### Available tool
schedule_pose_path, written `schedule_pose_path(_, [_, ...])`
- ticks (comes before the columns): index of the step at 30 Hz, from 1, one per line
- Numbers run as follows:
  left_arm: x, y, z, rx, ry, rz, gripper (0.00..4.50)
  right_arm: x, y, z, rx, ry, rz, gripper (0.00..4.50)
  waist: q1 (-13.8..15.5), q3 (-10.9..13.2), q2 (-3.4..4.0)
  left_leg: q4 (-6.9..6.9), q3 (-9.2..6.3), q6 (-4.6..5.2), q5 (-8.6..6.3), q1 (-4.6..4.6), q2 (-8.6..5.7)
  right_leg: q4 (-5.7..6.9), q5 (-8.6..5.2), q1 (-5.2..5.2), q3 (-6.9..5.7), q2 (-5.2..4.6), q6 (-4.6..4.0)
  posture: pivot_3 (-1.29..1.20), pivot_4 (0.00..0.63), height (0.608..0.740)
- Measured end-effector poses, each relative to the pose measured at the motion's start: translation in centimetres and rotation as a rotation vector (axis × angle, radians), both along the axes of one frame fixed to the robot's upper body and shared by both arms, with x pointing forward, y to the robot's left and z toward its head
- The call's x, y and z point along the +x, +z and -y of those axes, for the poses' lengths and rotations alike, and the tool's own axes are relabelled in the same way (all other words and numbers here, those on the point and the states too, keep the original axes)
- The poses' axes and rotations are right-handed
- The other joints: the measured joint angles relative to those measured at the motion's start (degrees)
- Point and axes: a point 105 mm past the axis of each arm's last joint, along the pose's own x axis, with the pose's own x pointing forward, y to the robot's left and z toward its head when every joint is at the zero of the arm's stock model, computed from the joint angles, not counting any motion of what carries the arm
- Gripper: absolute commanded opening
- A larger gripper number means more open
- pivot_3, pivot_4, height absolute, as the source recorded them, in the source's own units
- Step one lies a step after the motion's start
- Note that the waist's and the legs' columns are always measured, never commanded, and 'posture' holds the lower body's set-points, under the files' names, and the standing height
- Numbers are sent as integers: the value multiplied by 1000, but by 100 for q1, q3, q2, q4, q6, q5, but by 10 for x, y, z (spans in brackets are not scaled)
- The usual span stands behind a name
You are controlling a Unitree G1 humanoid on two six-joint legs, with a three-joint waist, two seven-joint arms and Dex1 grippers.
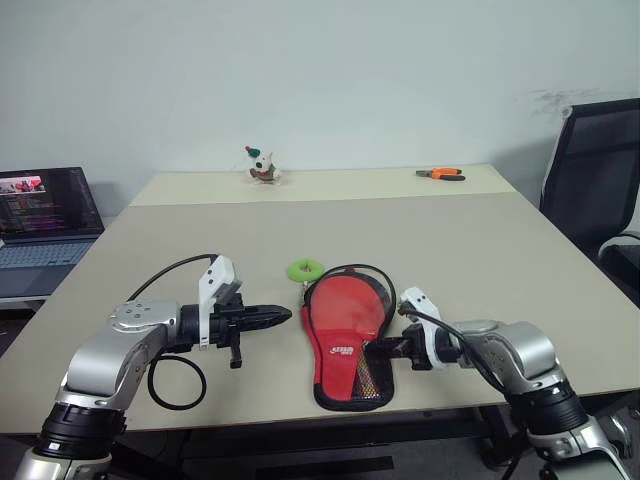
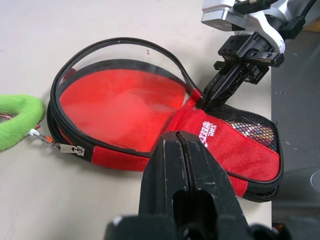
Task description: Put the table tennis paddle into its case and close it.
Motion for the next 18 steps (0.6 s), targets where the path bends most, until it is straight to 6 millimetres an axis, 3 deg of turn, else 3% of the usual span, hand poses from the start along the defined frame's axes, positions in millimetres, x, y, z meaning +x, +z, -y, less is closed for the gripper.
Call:
schedule_pose_path(10, [1,-3,4,-4,2,-4,0,7,6,8,-34,-1,24,23,7,0,0,-1,15,0,0,-3,2,-7,1,0,2,0,3,0,150,740])
schedule_pose_path(13, [1,-4,4,-4,1,-5,0,5,5,7,-25,-19,25,664,5,0,0,-2,14,0,0,-3,3,-8,1,0,3,0,3,0,150,740])
schedule_pose_path(18, [1,-4,4,-4,4,-6,0,-6,10,7,-7,-34,24,2360,3,0,0,-2,8,0,0,-3,4,-8,1,-1,5,0,3,0,150,740])
